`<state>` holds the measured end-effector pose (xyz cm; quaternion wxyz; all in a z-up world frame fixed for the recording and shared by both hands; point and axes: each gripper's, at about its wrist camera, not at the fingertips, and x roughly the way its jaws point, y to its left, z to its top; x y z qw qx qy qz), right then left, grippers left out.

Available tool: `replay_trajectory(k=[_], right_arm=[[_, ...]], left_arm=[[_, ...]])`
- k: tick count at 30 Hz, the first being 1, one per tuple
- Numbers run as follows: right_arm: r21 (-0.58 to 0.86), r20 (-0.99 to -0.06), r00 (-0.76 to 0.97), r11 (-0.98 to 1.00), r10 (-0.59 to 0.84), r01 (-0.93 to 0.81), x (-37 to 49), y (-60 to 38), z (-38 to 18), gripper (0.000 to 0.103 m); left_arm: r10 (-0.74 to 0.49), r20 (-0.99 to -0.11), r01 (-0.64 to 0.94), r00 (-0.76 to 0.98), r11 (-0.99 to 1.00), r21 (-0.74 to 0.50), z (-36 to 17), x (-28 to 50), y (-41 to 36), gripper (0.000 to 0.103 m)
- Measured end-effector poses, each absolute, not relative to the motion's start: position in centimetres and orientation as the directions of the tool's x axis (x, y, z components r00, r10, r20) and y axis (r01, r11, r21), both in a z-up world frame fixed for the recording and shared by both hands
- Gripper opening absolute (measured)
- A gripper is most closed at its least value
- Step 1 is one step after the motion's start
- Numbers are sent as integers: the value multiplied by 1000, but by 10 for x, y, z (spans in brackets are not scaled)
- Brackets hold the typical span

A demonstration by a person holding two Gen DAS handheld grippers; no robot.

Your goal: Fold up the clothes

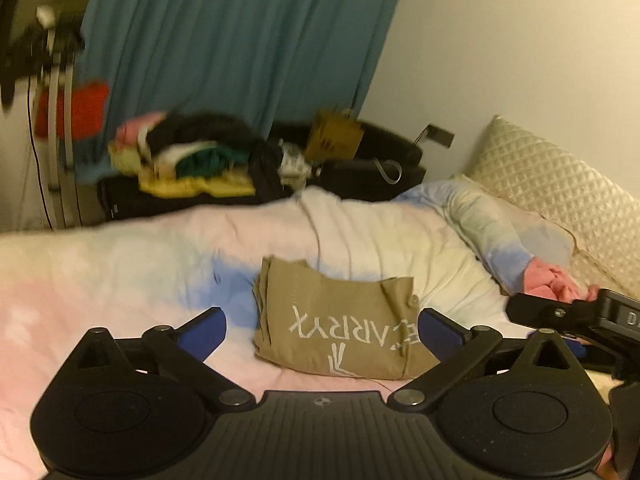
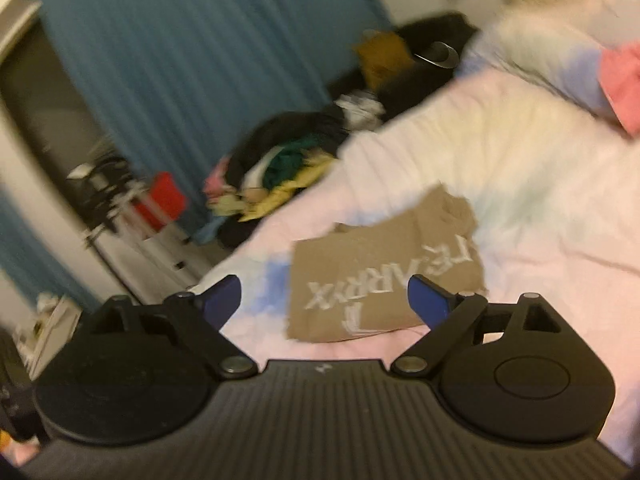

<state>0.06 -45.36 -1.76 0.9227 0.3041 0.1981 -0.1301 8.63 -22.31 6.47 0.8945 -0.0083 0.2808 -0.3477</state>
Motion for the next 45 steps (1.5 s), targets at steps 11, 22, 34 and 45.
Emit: replay_trajectory(k=[11,22,34,45], right_arm=[[311,-328,914,887,-237,341,-62,-381,-14,92],[181,-315,899,911,-304,372,-63,-346,-62,92],[127,-303,892,913,-337,388,-57,-333,-79,92],[136,-339,878,906,-337,400,-56,-334,-80,92]], left_arm=[[-598,-347,620,723,782,-55,86,-35,-164,103],[-537,-335,568,774,823,-9,38,-51,-147,103],[-506,-375,531,777,846,-42,6,-33,-142,103],[-512,-363,533,779,845,-50,8,-39,-138,103]])
